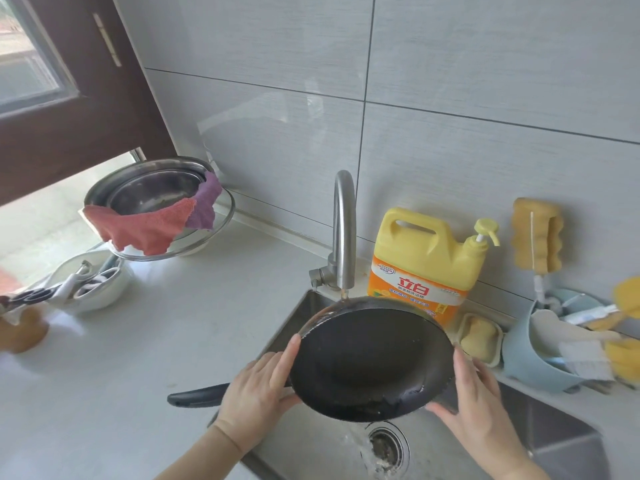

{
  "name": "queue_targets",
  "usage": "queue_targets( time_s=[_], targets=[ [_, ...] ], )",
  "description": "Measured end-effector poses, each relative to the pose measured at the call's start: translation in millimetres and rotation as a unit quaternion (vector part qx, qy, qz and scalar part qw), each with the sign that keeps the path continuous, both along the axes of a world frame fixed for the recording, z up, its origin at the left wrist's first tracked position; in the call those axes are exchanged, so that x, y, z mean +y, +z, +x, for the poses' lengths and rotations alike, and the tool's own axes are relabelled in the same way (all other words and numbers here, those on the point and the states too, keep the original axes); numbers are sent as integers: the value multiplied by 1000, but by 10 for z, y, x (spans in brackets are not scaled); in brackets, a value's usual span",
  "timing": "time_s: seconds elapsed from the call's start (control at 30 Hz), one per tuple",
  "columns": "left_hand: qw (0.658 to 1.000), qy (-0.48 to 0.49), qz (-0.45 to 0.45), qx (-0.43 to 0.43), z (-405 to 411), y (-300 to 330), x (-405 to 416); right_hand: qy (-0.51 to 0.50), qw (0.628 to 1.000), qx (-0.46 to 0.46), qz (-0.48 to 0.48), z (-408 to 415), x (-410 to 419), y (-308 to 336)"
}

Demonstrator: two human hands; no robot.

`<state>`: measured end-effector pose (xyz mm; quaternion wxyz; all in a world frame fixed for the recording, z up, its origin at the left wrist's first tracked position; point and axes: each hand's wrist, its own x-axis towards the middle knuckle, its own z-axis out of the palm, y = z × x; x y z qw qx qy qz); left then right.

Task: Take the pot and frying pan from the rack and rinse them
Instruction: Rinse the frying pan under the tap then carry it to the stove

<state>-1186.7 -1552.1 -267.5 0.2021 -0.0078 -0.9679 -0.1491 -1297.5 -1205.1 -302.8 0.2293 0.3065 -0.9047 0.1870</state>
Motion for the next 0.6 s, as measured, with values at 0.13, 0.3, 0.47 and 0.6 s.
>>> queue_targets(
  time_s=[0.13, 0.3, 0.47, 0.6],
  targets=[
    [998, 28, -54, 20, 196, -41, -156, 38, 999, -4, 38, 8, -241, -1],
    [994, 25, -79, 66, 348, -70, -282, 68, 995, -23, 65, 41, -532, 139],
    [992, 5, -85, 97, 359, -78, -288, 70, 992, -73, 76, 29, -538, 89],
    [991, 16, -101, 91, 235, -106, -198, 71, 991, -101, 57, 23, -367, 126]
  ],
)
